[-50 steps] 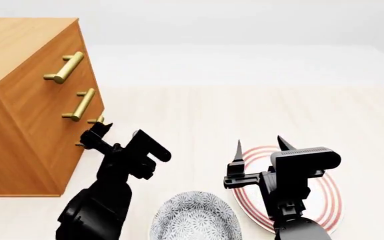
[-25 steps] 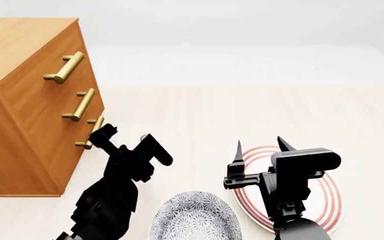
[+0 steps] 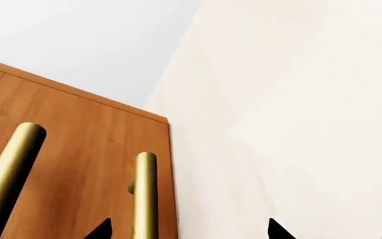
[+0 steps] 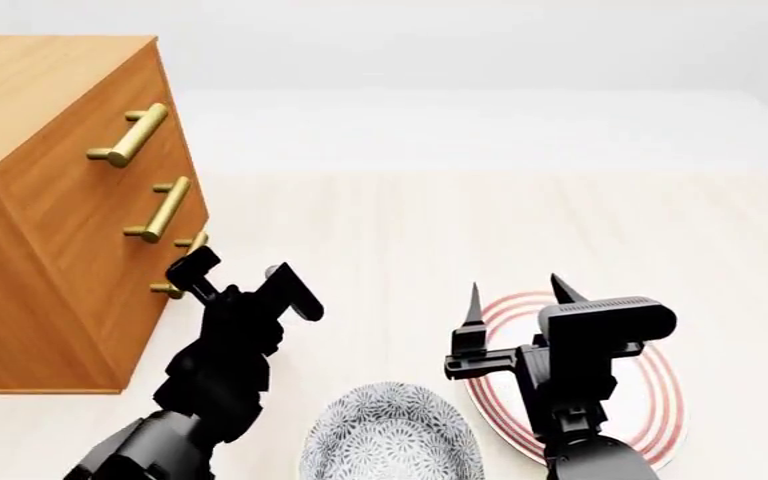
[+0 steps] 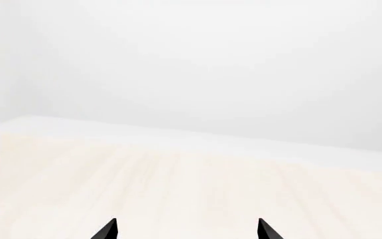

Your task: Open the bottom drawer of the cabinet.

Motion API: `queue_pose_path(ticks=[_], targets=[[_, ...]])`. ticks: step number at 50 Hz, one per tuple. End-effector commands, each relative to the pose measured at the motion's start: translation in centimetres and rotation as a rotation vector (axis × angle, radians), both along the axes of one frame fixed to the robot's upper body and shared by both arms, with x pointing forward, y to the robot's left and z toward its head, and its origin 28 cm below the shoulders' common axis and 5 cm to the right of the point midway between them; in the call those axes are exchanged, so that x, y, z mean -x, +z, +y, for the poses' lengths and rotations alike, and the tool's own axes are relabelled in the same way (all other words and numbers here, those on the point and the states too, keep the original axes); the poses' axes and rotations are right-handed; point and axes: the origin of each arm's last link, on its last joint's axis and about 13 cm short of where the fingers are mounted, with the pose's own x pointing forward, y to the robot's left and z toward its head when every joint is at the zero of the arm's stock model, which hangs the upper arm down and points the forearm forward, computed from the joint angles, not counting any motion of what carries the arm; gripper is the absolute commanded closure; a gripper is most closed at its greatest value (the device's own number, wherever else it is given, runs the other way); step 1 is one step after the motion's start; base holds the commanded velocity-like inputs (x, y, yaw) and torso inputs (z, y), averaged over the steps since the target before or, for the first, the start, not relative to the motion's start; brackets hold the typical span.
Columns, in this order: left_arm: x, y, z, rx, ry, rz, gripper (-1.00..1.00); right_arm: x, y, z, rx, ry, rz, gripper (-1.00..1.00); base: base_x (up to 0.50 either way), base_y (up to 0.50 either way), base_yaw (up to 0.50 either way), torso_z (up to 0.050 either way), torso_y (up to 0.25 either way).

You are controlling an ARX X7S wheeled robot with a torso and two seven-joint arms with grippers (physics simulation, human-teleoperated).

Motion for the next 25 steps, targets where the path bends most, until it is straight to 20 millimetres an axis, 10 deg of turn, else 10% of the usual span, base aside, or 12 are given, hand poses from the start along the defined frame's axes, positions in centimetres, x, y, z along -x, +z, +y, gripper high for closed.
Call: queue_pose_path(ticks=[1, 25], targets=[[-0.2, -0.3, 1.3, -0.038, 0.069, 0.017, -1.0, 0.0, 0.0, 0.1, 0.0, 0.005, 0.0, -1.0, 0.0, 0.0, 0.0, 0.0, 0.0], [0.1, 0.2, 3.1, -0.065, 0.206, 0.017, -1.0, 0.2, -0.2, 0.1, -0.003, 0.003, 0.0, -1.0, 0.0, 0.0, 0.0, 0.0, 0.0]])
